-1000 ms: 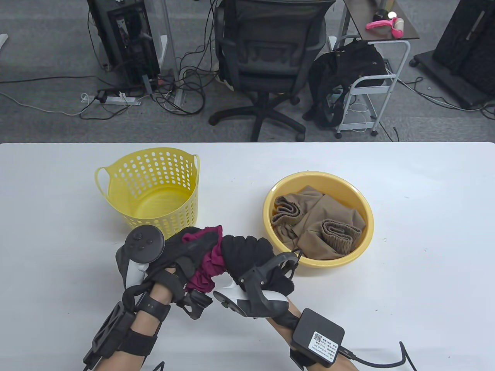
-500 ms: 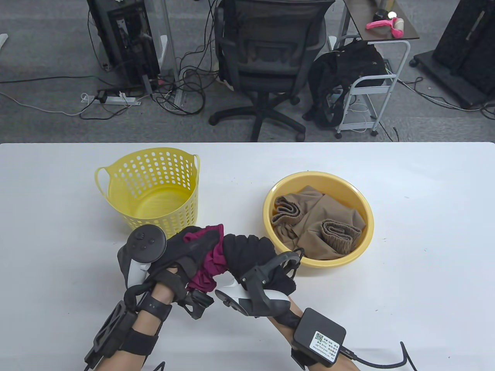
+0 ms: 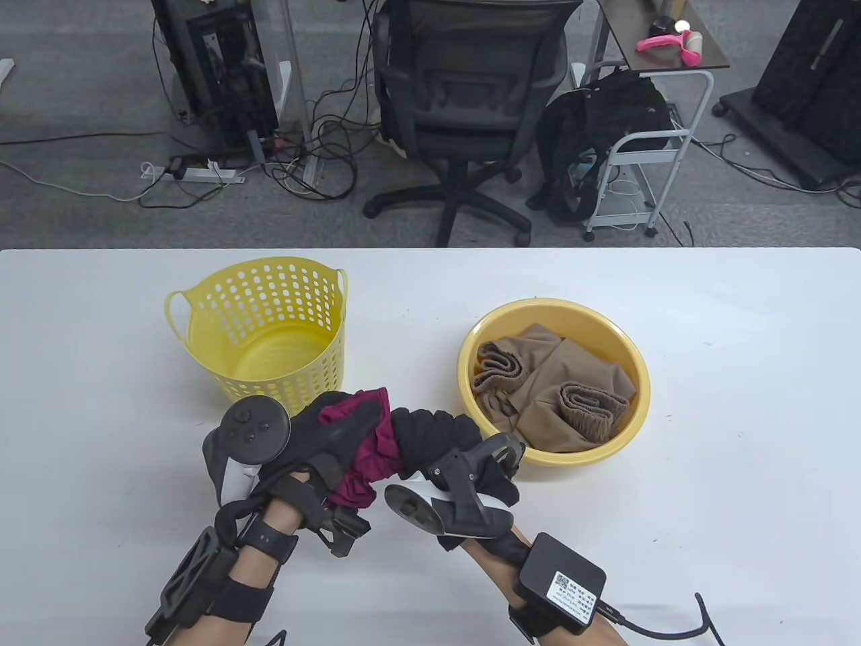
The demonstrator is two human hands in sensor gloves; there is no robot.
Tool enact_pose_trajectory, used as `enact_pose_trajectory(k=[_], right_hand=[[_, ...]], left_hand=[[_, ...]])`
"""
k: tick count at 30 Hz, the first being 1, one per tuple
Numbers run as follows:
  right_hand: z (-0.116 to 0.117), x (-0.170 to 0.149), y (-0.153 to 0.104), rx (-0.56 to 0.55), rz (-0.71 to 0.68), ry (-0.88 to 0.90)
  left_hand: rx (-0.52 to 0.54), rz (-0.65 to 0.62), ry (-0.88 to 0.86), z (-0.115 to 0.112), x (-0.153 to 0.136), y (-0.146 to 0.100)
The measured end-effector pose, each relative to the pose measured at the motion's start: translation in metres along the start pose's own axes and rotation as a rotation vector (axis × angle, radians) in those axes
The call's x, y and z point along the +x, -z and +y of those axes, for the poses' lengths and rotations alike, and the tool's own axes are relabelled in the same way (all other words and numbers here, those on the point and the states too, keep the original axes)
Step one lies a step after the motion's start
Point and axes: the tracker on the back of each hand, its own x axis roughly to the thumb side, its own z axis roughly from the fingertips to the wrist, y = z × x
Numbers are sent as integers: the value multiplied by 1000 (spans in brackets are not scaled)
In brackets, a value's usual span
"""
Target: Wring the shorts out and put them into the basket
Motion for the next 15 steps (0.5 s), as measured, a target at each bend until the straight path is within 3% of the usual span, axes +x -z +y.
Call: enact_pose_trajectory(k=[8, 15], right_hand=[[3, -9, 2, 106, 67, 205], [13, -27, 3, 244, 142, 539]], left_hand=[[13, -82, 37, 3, 5, -5], [18, -194, 13, 5, 7, -9]])
